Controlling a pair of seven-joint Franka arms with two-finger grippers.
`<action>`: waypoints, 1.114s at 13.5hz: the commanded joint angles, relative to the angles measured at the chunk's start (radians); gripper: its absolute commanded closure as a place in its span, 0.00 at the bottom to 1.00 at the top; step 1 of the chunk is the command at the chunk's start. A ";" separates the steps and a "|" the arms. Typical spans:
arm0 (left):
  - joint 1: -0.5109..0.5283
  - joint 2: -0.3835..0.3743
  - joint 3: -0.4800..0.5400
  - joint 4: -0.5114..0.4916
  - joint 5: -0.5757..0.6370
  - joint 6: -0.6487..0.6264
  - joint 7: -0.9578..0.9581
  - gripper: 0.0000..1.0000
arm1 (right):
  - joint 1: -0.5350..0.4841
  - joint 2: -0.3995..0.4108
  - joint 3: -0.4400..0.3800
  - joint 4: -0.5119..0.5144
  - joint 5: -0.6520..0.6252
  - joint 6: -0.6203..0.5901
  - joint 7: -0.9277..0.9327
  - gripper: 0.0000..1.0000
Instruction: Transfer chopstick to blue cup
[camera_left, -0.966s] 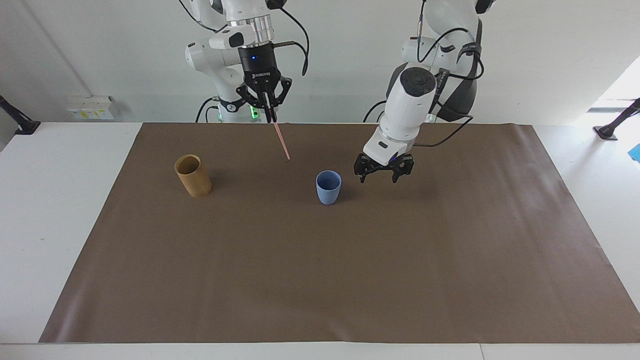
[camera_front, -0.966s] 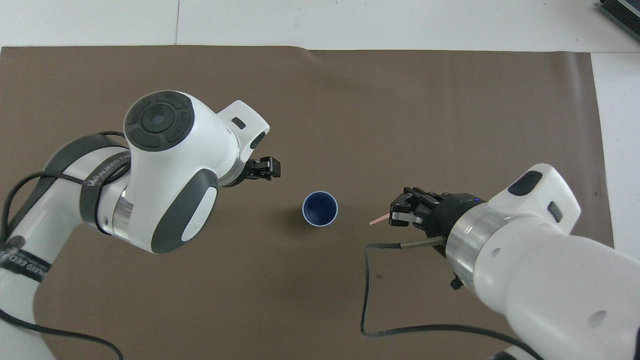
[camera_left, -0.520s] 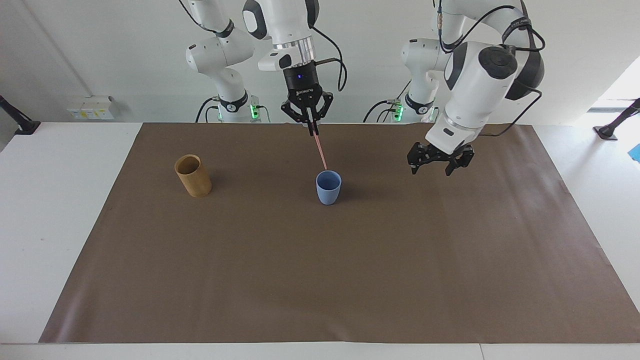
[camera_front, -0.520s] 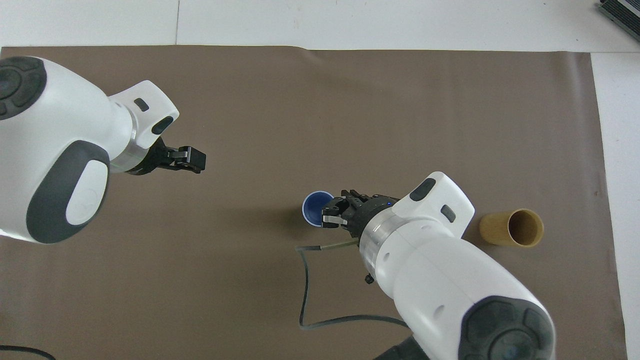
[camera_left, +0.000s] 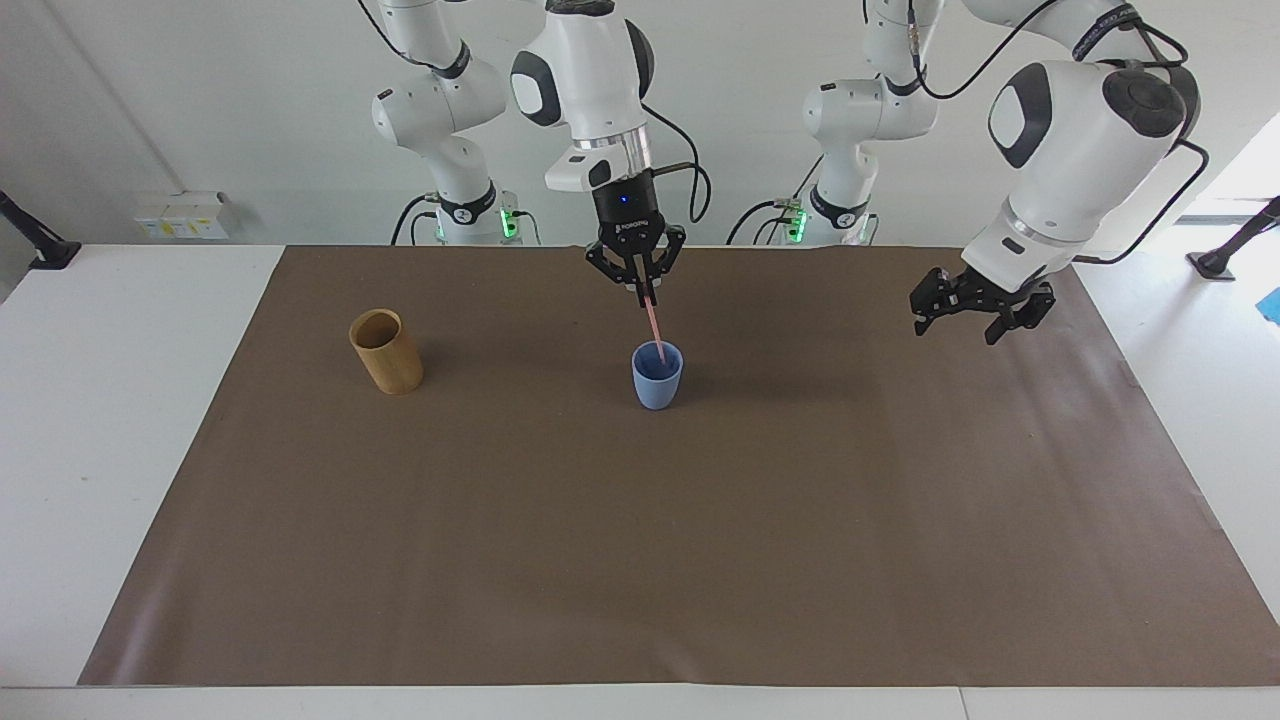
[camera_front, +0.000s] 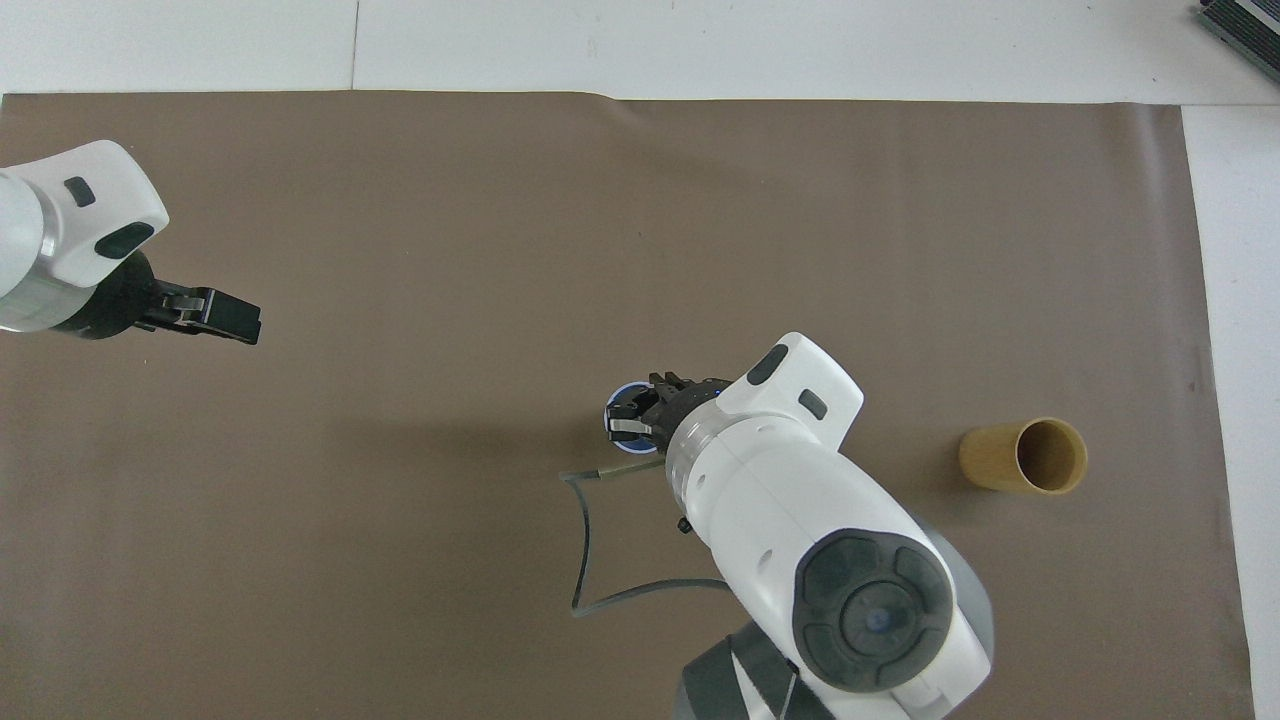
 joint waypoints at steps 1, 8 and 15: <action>0.007 -0.007 -0.011 0.107 0.032 -0.128 0.008 0.00 | 0.002 0.002 0.000 -0.045 -0.029 0.038 0.035 1.00; 0.012 -0.040 -0.013 0.163 0.025 -0.204 -0.003 0.00 | 0.000 0.012 -0.002 -0.076 -0.028 0.082 0.063 0.56; 0.038 -0.042 -0.011 0.161 0.022 -0.213 -0.004 0.00 | -0.125 -0.027 -0.003 -0.051 -0.028 0.014 0.066 0.00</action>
